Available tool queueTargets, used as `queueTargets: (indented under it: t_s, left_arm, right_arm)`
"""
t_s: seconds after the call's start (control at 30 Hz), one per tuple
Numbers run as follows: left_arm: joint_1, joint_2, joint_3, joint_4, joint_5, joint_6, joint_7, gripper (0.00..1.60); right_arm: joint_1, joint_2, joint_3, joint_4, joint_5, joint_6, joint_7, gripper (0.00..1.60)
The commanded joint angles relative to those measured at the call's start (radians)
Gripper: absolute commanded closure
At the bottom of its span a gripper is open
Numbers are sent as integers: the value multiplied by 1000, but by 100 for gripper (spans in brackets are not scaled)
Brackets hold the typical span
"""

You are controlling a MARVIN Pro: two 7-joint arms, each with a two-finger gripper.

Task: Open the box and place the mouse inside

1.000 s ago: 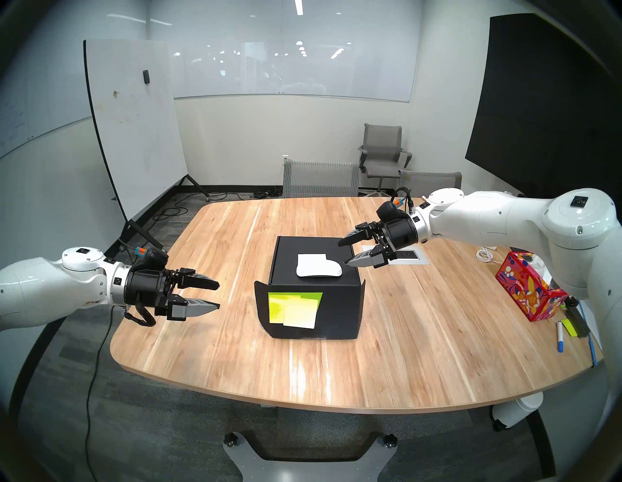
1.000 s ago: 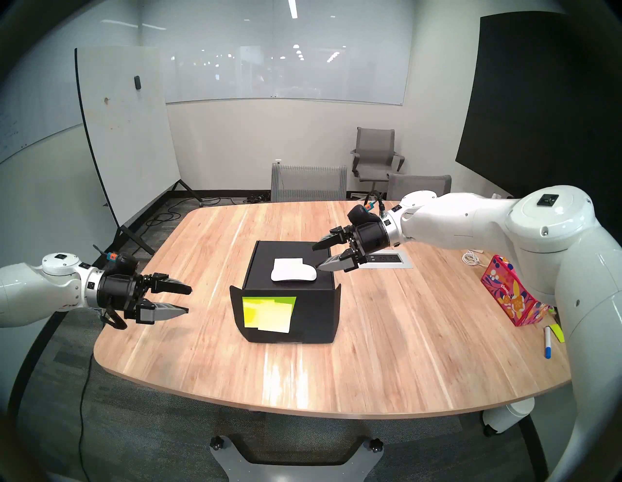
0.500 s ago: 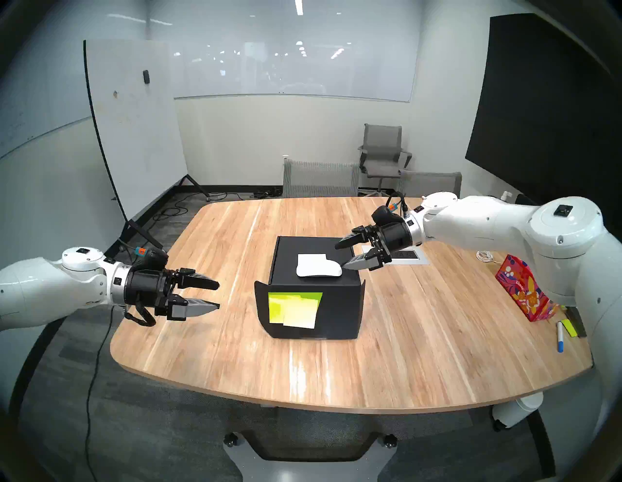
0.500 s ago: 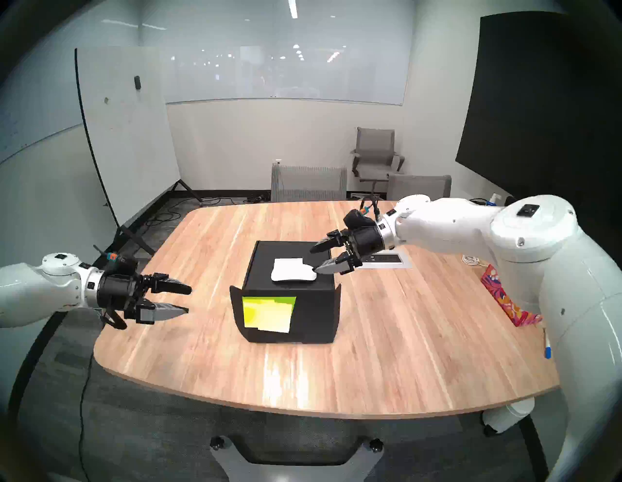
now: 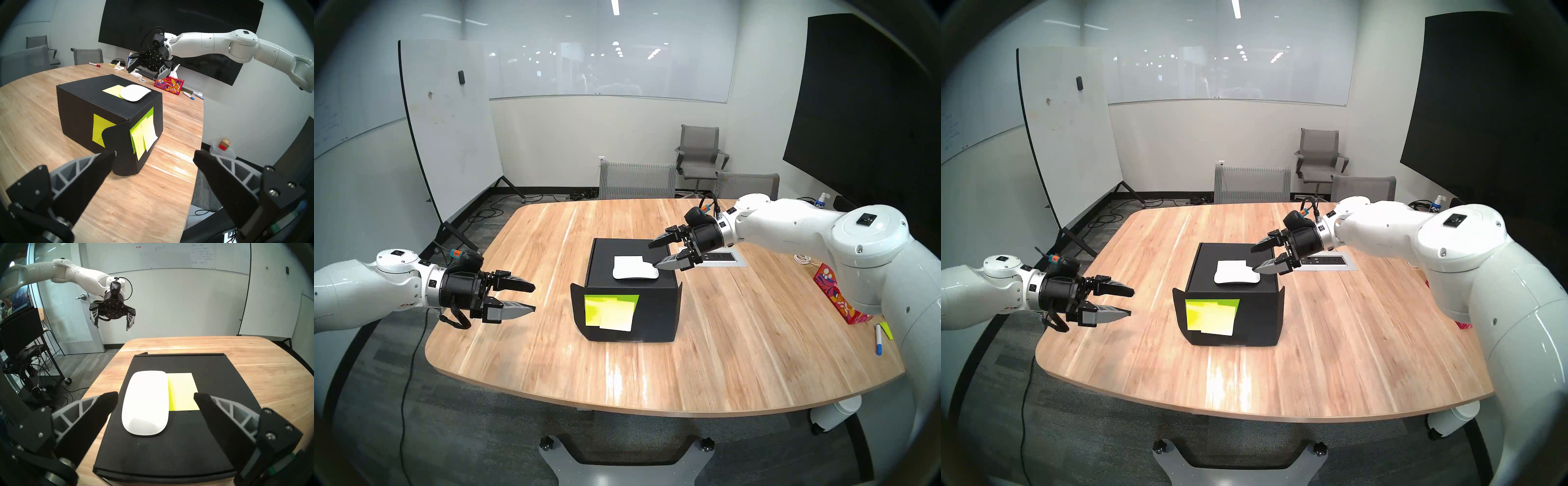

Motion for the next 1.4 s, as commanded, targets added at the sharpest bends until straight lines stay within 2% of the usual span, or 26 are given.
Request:
queueTargets:
  t_s: [0.0,0.6,1.37]
  left_arm:
    - [-12,-1,-11,0,-3,2,1,0]
    - [-12,-1,-11,0,-3,2,1,0]
    - [-12,-1,-11,0,-3,2,1,0]
  right_arm:
    - [0,-26,23,43,19,3,17,0]
    - [-47,-70,61,130,31,32,51,0]
    - [-70,-68,93,92,10,42,51,0]
